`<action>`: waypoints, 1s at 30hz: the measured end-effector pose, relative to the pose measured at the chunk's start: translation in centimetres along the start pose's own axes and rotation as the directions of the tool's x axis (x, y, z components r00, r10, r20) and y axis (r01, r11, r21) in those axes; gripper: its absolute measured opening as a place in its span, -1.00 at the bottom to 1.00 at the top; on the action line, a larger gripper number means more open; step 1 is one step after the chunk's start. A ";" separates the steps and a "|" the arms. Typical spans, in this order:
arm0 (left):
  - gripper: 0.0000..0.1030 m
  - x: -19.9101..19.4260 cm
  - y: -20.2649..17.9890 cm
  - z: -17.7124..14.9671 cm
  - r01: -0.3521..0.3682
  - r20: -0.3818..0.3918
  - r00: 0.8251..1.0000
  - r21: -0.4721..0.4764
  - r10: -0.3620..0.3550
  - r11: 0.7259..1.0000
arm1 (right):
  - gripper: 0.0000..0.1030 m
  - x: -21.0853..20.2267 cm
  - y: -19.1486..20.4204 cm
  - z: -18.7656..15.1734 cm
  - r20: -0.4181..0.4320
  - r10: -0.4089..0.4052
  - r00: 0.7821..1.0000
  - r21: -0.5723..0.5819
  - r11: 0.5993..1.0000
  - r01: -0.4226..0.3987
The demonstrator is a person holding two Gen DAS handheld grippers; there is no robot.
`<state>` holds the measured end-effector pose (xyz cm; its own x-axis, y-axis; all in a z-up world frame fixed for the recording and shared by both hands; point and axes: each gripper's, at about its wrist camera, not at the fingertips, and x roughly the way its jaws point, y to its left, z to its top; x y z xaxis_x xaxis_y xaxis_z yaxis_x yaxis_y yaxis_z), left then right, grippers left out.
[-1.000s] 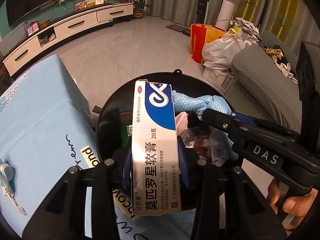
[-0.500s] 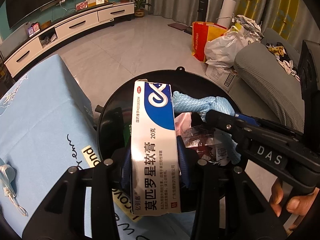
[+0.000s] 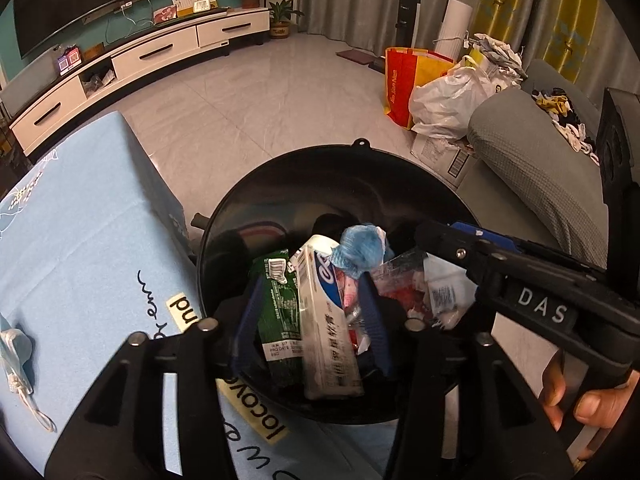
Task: Collect trash
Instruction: 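Open the left tool to drop the box while the right tool releases the cloth bag, then move both open tools back over the table toward the remaining trash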
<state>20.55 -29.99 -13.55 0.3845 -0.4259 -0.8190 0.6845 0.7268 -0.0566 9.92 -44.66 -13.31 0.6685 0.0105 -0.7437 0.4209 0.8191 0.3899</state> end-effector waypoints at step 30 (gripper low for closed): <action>0.94 -17.4 3.5 -8.6 -0.107 0.202 0.971 -0.111 0.128 0.988 | 0.75 -11.4 5.4 -6.2 0.061 -0.054 0.997 -0.124 0.990 0.061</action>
<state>10.91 -15.41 -4.38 0.5858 -0.4291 -0.6875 0.5665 0.8235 -0.0313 0.74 -36.77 -6.11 0.6810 -0.0683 -0.7291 0.3817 0.8828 0.2738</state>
